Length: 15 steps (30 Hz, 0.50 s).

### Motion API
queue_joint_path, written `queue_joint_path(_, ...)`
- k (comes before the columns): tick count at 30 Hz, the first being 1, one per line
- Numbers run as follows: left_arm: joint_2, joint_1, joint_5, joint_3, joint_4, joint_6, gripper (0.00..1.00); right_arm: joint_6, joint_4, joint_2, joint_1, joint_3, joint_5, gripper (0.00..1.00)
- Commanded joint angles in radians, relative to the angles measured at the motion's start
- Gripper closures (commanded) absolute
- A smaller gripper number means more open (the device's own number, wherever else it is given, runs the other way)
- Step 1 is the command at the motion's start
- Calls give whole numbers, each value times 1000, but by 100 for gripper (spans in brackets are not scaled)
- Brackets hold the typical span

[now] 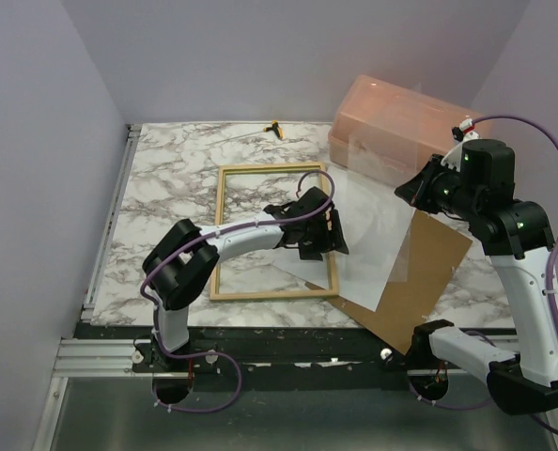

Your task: Put the photo into the frame

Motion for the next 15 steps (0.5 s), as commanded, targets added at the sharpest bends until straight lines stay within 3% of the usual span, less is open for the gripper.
queue_joint_path(1, -98, 9, 51, -82, 109, 6, 22, -11, 0, -11, -3, 33, 13, 100)
queue_joint_path(6, -249, 84, 110, -282, 285, 12, 19, -8, 11, -13, -1, 20, -3, 100)
queue_joint_path(10, -377, 206, 201, -496, 493, -8, 19, 0, 26, -13, -1, 6, -23, 100)
queue_joint_path(15, -526, 407, 236, -694, 506, 37, 19, 13, 50, -9, -1, -13, -53, 99)
